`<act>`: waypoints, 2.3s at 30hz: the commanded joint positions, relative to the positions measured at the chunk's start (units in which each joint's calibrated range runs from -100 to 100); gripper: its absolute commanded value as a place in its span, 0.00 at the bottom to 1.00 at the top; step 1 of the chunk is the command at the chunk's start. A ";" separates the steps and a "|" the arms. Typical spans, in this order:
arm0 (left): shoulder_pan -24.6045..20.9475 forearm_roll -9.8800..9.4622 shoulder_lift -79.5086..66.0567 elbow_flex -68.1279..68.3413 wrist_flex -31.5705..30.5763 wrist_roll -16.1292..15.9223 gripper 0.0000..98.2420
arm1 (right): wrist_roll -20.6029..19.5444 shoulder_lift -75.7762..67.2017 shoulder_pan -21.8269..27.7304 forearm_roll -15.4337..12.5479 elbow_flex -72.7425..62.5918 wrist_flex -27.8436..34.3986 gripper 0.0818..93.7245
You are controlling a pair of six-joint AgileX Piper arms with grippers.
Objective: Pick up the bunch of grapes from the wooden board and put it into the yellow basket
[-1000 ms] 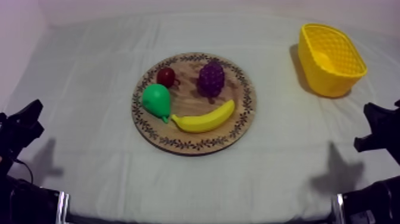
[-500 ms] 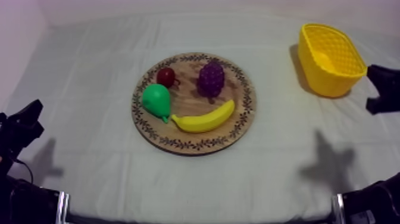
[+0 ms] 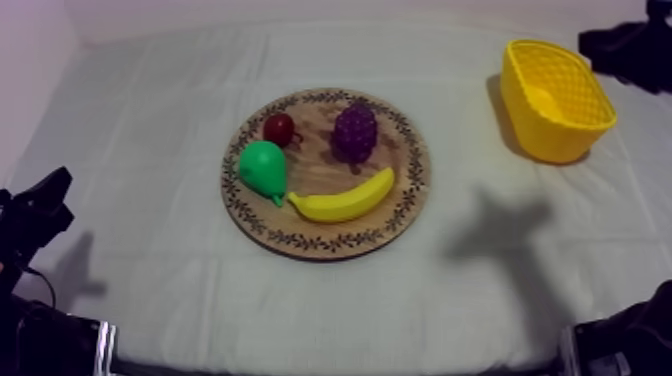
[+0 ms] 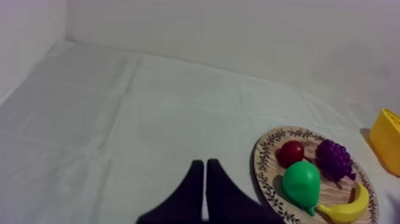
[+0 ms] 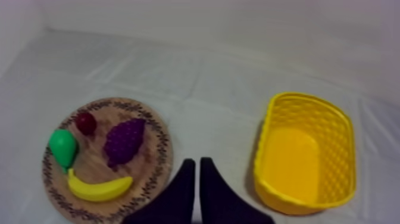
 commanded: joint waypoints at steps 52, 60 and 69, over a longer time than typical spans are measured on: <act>-0.02 0.01 0.00 -0.02 0.00 0.00 0.00 | -16.24 72.30 -14.16 1.78 -73.09 50.52 0.00; -0.02 0.01 0.00 -0.02 0.00 0.00 0.00 | -15.62 75.30 -13.78 1.65 -73.68 50.63 0.02; -0.02 0.01 0.00 -0.02 0.00 0.00 0.00 | -15.96 76.16 -13.61 1.14 -73.22 50.57 0.47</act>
